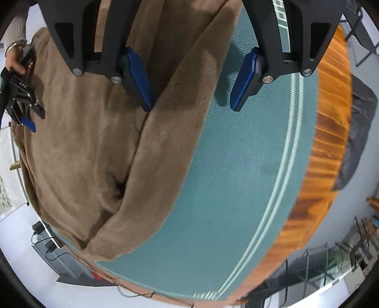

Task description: Fold clothes

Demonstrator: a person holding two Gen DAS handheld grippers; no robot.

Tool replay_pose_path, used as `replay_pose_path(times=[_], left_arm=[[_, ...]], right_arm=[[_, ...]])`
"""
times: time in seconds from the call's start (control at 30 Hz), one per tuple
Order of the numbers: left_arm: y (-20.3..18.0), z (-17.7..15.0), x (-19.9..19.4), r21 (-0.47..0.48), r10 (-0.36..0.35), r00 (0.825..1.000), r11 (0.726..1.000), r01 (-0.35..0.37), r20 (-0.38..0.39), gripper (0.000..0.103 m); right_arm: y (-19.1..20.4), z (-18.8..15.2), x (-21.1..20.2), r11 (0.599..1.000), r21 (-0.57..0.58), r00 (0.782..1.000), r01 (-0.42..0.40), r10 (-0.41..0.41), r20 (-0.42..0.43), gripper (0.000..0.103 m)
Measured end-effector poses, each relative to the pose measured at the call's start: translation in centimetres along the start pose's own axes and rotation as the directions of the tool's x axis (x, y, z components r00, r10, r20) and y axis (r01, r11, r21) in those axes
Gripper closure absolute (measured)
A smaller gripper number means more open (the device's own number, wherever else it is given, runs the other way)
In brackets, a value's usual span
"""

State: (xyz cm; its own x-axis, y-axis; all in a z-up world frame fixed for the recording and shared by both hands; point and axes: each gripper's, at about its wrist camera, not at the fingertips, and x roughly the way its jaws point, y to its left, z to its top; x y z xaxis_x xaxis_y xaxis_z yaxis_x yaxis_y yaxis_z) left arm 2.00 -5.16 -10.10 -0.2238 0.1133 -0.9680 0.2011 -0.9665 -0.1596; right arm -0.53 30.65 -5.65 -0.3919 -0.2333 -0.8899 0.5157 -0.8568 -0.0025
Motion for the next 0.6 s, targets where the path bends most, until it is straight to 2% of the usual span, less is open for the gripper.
replay_pose_path(times=[0.03,0.1,0.3,0.43,0.57,0.6], left_arm=[[0.0,0.3,0.1,-0.005,0.008,1.0,1.0,-0.008,0.01,0.051],[0.2,1.1,-0.2,-0.022,0.016,0.999,1.0,-0.016,0.032,0.089],[2.9,5.9,-3.3,-0.158,0.071,0.987,0.986,-0.048,0.145,0.091],[3.8,9.4,-6.5,-0.175,0.141,0.958,0.98,-0.099,0.249,0.091],[5.3,9.1,-8.7,-0.187,0.182,0.942,0.973,-0.133,0.28,0.091],[5.7,9.3,-8.4,-0.192,0.196,0.944,0.97,-0.148,0.266,0.089]], right_arm=[[0.1,0.0,0.0,1.0,0.0,1.0,0.0,0.0,0.0,0.017],[0.2,0.0,0.0,1.0,-0.001,1.0,0.0,0.0,0.003,0.017],[0.7,-0.3,-0.1,1.0,-0.003,1.0,0.001,-0.001,0.011,0.017],[1.0,-0.4,-0.2,1.0,-0.005,1.0,0.003,-0.003,0.018,0.016],[1.5,-0.5,-0.2,1.0,-0.004,1.0,0.006,-0.006,0.023,0.015],[1.3,-0.5,-0.3,1.0,-0.004,1.0,0.006,-0.006,0.023,0.014]])
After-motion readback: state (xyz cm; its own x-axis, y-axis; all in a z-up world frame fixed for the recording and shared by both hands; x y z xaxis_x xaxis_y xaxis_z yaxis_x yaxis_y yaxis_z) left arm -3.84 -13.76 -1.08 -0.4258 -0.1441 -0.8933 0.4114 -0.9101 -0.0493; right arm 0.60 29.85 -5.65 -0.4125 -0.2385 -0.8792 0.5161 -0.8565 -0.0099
